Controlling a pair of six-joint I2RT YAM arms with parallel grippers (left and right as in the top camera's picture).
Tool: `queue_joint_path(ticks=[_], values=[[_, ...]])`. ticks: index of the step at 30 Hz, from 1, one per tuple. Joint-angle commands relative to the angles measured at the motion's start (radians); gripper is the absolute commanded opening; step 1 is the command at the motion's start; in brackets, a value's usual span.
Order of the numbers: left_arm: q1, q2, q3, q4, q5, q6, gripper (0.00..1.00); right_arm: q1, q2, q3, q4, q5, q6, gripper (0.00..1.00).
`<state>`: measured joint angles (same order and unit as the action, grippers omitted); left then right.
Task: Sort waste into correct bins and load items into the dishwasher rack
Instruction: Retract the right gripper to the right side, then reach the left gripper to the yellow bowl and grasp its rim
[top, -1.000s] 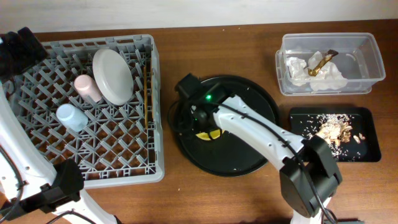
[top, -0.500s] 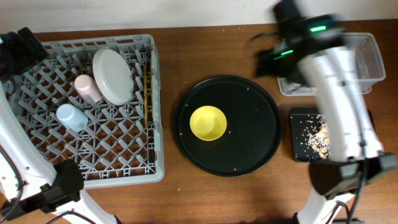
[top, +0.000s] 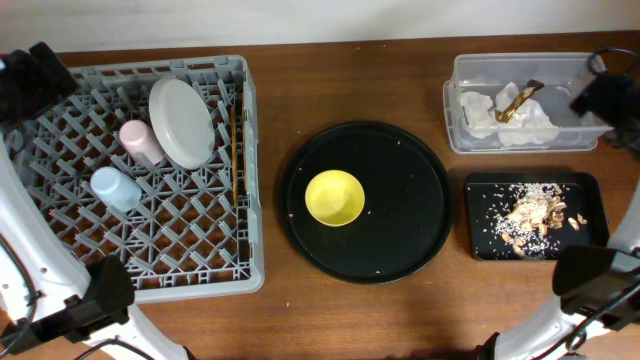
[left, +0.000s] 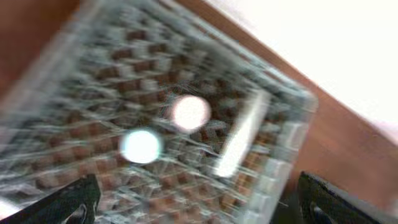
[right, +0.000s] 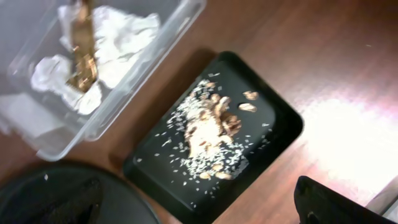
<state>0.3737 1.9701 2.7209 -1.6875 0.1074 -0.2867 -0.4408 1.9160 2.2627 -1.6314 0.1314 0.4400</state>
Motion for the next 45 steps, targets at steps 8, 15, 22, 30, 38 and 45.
queue_joint_path(ticks=[8, 15, 22, 30, 38, 45], values=[[-0.074, -0.005, -0.013, -0.001, 0.773, 0.105, 0.99, -0.057, -0.006, 0.011, -0.003, 0.014, -0.005, 0.99], [-0.562, -0.007, -0.187, 0.000, 0.454, 0.168, 0.99, -0.057, -0.006, 0.011, -0.003, 0.014, -0.005, 0.99], [-1.006, -0.006, -0.581, 0.177, 0.074, 0.073, 0.99, -0.057, -0.006, 0.011, -0.003, 0.014, -0.005, 0.99], [-1.196, -0.006, -0.959, 0.530, -0.161, -0.158, 0.90, -0.057, -0.006, 0.011, -0.003, 0.014, -0.005, 0.99], [-1.247, -0.006, -1.219, 0.835, -0.206, -0.162, 0.72, -0.057, -0.006, 0.011, -0.003, 0.014, -0.005, 0.99], [-1.258, -0.005, -1.305, 0.942, -0.229, -0.162, 0.60, -0.057, -0.006, 0.011, -0.003, 0.014, -0.005, 0.99]])
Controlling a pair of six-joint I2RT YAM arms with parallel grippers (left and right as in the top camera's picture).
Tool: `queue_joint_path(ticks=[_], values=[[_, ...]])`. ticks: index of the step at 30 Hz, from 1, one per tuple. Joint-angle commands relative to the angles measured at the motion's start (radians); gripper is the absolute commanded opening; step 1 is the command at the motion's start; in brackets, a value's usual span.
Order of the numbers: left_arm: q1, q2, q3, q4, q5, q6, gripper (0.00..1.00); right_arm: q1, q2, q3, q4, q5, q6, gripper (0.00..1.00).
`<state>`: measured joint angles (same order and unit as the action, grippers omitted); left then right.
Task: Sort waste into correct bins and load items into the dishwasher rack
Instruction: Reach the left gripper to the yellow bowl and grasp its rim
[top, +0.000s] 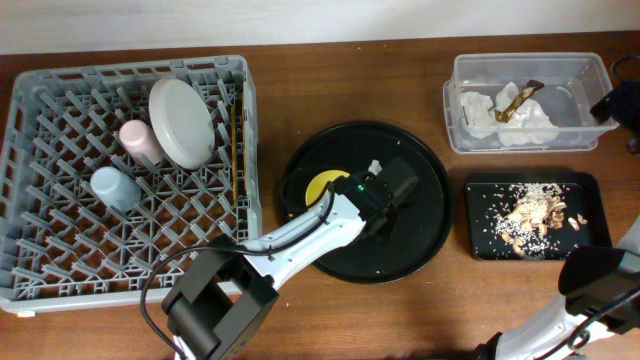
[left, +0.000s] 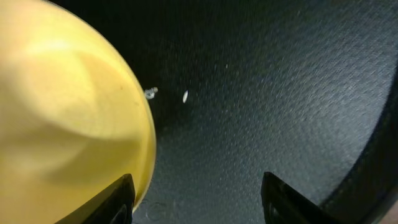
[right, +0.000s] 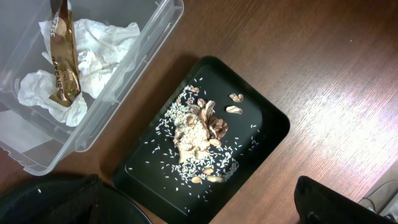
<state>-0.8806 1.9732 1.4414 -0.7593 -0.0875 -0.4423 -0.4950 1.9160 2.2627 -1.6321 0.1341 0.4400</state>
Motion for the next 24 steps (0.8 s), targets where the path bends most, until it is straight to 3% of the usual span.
queue_joint_path(ticks=[1, 6, 10, 18, 24], values=[[-0.004, -0.008, -0.034, 0.019, -0.059, -0.006, 0.57, -0.003, -0.006, 0.011, -0.002, 0.012, -0.005, 0.99], [-0.004, -0.008, -0.051, 0.034, -0.143, -0.006, 0.52, -0.003, -0.006, 0.011, -0.003, 0.012, -0.005, 0.99], [-0.004, -0.007, -0.051, 0.053, -0.145, -0.006, 0.38, -0.003, -0.006, 0.011, -0.003, 0.012, -0.005, 0.99], [-0.005, 0.020, -0.051, 0.075, -0.145, -0.006, 0.38, -0.003, -0.006, 0.011, -0.003, 0.012, -0.005, 0.99], [-0.005, 0.043, -0.051, 0.079, -0.145, -0.006, 0.28, -0.003, -0.006, 0.011, -0.003, 0.012, -0.005, 0.99]])
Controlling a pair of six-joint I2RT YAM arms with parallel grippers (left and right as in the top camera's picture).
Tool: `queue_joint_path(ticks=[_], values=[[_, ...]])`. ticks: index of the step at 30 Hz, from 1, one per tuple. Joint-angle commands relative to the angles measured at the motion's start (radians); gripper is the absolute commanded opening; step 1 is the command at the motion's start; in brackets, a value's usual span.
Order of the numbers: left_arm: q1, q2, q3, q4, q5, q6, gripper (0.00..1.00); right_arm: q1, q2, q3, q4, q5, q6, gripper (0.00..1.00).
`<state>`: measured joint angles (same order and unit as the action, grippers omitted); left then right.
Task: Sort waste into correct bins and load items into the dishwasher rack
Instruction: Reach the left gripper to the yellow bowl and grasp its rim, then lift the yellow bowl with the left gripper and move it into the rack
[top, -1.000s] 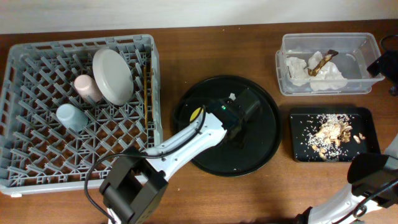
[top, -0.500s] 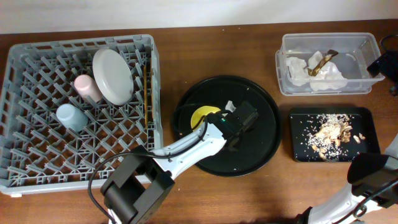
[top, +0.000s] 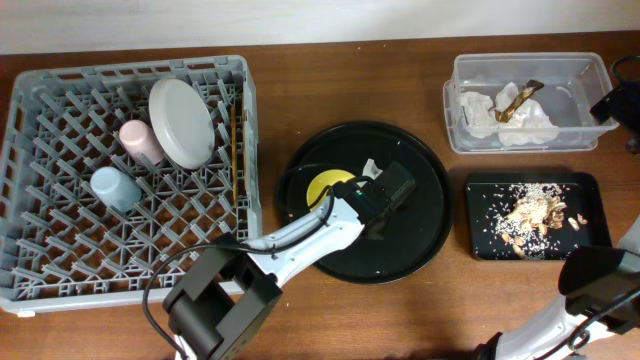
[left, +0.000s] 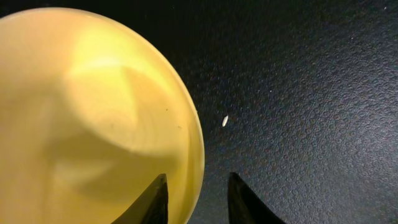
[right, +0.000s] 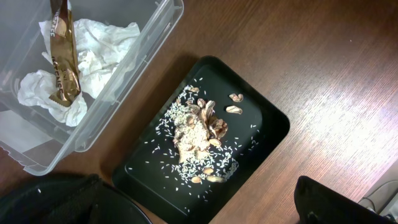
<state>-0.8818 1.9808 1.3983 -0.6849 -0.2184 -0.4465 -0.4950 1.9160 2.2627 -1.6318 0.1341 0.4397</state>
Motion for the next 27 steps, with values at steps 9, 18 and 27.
queue_joint_path(ticks=[9, 18, 27], values=[[-0.004, 0.047, 0.017, -0.014, -0.013, -0.002, 0.01, -0.003, -0.006, 0.011, -0.003, 0.012, -0.005, 0.99], [0.001, -0.143, 0.268, -0.307, -0.014, -0.002, 0.00, -0.003, -0.006, 0.011, -0.003, 0.012, -0.005, 0.99], [0.268, -0.505, 0.365, -0.584, 0.034, -0.164, 0.01, -0.003, -0.006, 0.011, -0.003, 0.012, -0.005, 0.99]])
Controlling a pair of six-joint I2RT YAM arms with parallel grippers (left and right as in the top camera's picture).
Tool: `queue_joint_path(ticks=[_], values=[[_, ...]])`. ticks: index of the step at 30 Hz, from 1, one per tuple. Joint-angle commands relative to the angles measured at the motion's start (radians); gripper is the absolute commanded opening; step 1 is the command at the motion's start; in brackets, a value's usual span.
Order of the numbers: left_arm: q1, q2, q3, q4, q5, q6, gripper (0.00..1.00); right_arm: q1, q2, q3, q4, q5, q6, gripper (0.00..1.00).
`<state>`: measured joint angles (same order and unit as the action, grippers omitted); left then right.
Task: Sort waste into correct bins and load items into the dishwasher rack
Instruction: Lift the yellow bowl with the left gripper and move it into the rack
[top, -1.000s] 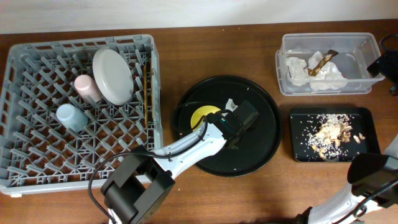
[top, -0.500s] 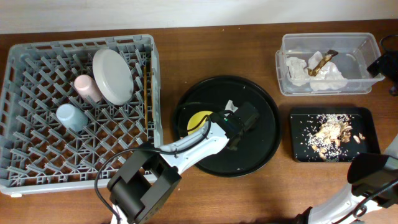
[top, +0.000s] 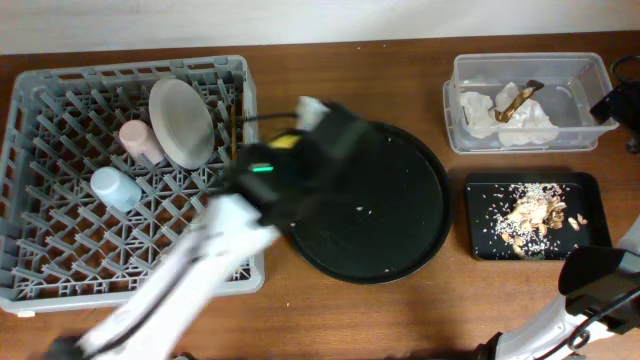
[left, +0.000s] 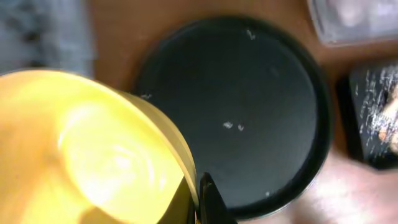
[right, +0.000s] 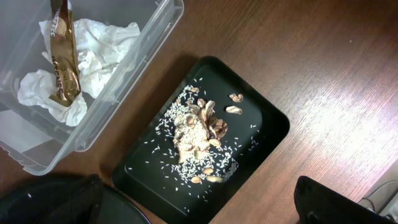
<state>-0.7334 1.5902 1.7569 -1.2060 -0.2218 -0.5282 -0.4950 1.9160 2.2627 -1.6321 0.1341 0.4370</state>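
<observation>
The yellow bowl (left: 93, 155) hangs above the round black tray (left: 261, 81), with my left gripper (left: 198, 199) shut on its rim. Overhead, the left arm is blurred. The bowl (top: 285, 143) shows as a yellow patch between the tray (top: 400, 220) and the right wall of the grey dishwasher rack (top: 60, 230). A grey plate (top: 180, 122), a pink cup (top: 140, 142) and a blue cup (top: 113, 187) stand in the rack. My right gripper (right: 199, 205) is open over the rectangular black tray of food scraps (right: 267, 124), holding nothing.
A clear bin (top: 580, 70) with crumpled tissues and a gold wrapper stands at the back right. The scrap tray (top: 490, 240) lies in front of it. A few crumbs lie on the round tray. A thin stick stands along the rack's right wall.
The bowl has left the round tray. It is now held up by its rim in my left gripper, further left near the rack's right wall. My right arm is unchanged.
My left gripper was first above the rack's back-left corner, with the bowl resting on the round tray. Then it was open beside the bowl's rim, then narrowed around the rim. Now it holds the bowl above the tray. My right gripper stayed open over the scrap tray.
</observation>
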Motion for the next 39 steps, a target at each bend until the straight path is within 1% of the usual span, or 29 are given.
queue_joint_path(ticks=[1, 3, 5, 8, 11, 15, 17, 19, 21, 24, 26, 32, 36, 39], values=[[0.176, -0.154, 0.007, -0.092, 0.080, -0.082, 0.01, -0.003, -0.006, 0.011, -0.003, 0.012, -0.002, 0.99], [0.260, -0.201, 0.006, -0.132, 0.147, -0.082, 0.00, -0.003, -0.006, 0.011, -0.003, 0.012, -0.002, 0.99], [0.373, -0.248, 0.006, -0.183, 0.240, -0.078, 0.01, -0.003, -0.006, 0.011, -0.003, 0.012, -0.002, 0.99], [0.525, -0.283, -0.003, -0.209, 0.428, 0.043, 0.01, -0.003, -0.006, 0.011, -0.003, 0.012, -0.002, 0.98], [0.665, -0.288, -0.036, -0.209, 0.669, 0.156, 0.00, -0.003, -0.006, 0.011, -0.003, 0.012, -0.002, 0.99], [0.869, -0.287, -0.183, -0.162, 1.030, 0.306, 0.01, -0.003, -0.006, 0.011, -0.003, 0.012, -0.002, 0.99], [0.954, -0.287, -0.294, -0.111, 1.204, 0.357, 0.00, -0.003, -0.006, 0.011, -0.003, 0.012, -0.002, 0.99], [1.016, -0.287, -0.403, -0.032, 1.332, 0.366, 0.01, -0.003, -0.006, 0.011, -0.003, 0.012, -0.002, 0.99], [1.067, -0.287, -0.528, 0.105, 1.484, 0.366, 0.01, -0.003, -0.006, 0.011, -0.003, 0.012, -0.002, 0.99], [1.107, -0.267, -0.661, 0.304, 1.637, 0.357, 0.00, -0.003, -0.006, 0.011, -0.003, 0.012, -0.002, 0.99], [1.131, -0.231, -0.715, 0.373, 1.646, 0.358, 0.01, -0.003, -0.006, 0.011, -0.003, 0.012, -0.002, 0.99], [1.176, -0.110, -0.732, 0.397, 1.632, 0.367, 0.00, -0.003, -0.006, 0.011, -0.003, 0.012, -0.002, 0.99], [1.186, -0.039, -0.732, 0.407, 1.501, 0.367, 0.00, -0.003, -0.006, 0.011, -0.003, 0.012, -0.002, 0.99], [1.188, -0.010, -0.732, 0.414, 1.482, 0.367, 0.01, -0.003, -0.006, 0.011, -0.003, 0.012, -0.002, 0.99]])
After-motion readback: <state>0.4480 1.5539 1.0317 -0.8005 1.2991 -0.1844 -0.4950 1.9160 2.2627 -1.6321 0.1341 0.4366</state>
